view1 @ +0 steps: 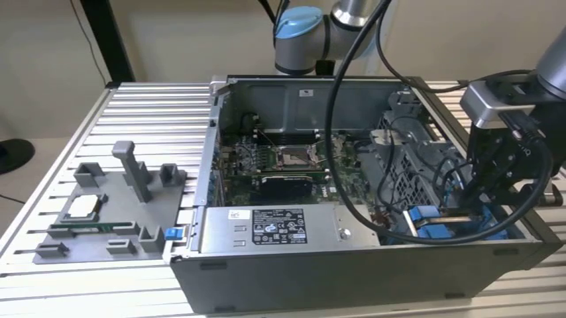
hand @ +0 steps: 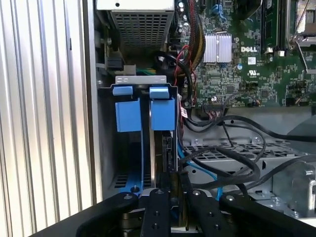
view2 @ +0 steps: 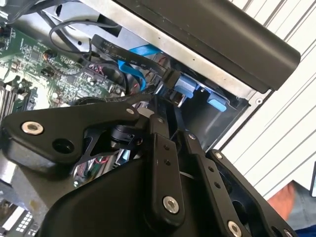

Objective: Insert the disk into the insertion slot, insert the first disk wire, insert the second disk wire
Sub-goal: 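Insert the first disk wire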

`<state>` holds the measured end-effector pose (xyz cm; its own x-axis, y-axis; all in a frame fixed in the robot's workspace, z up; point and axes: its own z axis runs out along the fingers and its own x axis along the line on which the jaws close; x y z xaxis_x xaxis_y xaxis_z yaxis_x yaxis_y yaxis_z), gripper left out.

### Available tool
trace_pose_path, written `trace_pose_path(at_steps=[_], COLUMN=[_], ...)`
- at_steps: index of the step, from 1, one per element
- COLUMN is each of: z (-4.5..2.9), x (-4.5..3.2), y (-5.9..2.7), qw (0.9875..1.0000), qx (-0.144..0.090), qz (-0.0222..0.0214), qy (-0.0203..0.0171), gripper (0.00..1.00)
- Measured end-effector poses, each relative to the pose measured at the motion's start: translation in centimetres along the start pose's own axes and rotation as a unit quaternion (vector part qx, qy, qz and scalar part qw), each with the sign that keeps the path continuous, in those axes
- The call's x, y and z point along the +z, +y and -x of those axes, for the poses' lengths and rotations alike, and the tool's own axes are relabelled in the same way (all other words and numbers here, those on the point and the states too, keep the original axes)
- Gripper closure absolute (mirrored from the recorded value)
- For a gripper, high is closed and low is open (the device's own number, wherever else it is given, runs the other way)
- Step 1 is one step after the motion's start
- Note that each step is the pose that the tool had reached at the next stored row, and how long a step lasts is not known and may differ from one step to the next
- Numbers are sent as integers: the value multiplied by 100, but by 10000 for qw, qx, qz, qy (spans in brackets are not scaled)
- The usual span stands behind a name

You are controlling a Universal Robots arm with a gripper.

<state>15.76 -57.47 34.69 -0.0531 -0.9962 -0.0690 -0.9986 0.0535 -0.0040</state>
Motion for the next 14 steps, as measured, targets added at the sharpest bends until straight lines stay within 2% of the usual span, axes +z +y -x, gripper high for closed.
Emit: trace_pose_path(at_steps=[4, 14], z=[1, -3], x=[17, -5], y=[1, 0], qw=[10000, 10000], qx=[-2, -62], qz=[-5, 0], qy=[21, 14], gripper=[100, 100])
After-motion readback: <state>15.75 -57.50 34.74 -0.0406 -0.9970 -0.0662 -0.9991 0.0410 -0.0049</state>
